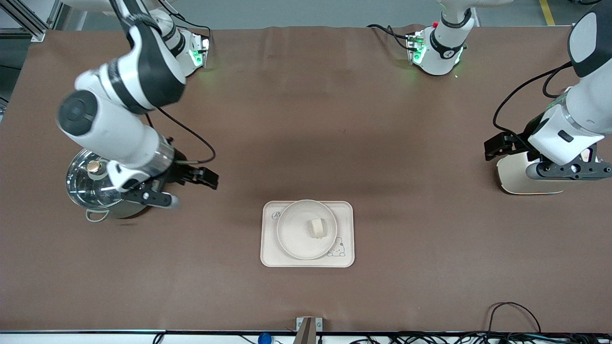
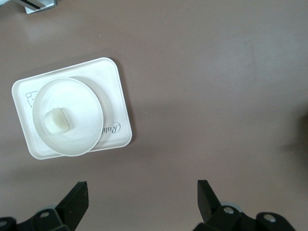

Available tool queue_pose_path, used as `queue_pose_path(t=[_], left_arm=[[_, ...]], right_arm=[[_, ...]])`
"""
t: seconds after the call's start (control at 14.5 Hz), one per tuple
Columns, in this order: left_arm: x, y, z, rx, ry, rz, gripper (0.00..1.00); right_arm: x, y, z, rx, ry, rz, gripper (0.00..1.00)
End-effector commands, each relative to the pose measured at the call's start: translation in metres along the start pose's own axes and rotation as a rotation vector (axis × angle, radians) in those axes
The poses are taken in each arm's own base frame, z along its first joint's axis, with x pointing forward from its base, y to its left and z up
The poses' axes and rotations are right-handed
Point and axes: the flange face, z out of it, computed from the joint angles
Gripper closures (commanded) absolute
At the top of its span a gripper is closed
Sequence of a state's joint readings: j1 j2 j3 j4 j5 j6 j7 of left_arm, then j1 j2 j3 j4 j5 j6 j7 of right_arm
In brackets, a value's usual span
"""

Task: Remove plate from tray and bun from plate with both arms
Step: 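Reach the right gripper over the white plate on the tray, then lower the right gripper and grasp the plate rim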

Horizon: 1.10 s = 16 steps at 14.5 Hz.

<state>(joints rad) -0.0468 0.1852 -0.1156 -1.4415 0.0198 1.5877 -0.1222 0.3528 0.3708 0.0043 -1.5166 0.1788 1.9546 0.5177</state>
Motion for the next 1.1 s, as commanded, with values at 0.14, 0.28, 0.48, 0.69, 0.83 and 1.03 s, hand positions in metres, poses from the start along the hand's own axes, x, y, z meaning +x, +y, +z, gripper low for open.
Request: queue_pose_path(t=[0.14,0.28,0.48,0.69,0.83,1.03], left_arm=[[0.003,-0.003,-0.005,0.011,0.014,0.004,0.00],[0.003,-0.007,-0.005,0.011,0.014,-0.004,0.00],[0.003,-0.007,-0.005,0.013,0.015,0.001,0.00],[0.005,-0.007,0.000,0.011,0.007,-0.002,0.00],[0.006,-0.007,0.003,0.011,0.001,-0.003,0.00],[0.008,-0.006,0.006,0.006,-0.005,0.001,0.00]], right_arm=[[0.006,-0.059,0.069,0.045,0.039,0.072,0.00],[0.009,-0.074,0.101,0.080,0.081,0.094,0.00],[0.013,-0.086,0.125,0.092,0.096,0.094,0.00],[0.006,-0.103,0.161,0.087,0.082,0.088,0.00],[-0.001,-0.123,0.204,0.139,0.136,0.118,0.00],[0.003,-0.130,0.246,0.150,0.148,0.132,0.02]])
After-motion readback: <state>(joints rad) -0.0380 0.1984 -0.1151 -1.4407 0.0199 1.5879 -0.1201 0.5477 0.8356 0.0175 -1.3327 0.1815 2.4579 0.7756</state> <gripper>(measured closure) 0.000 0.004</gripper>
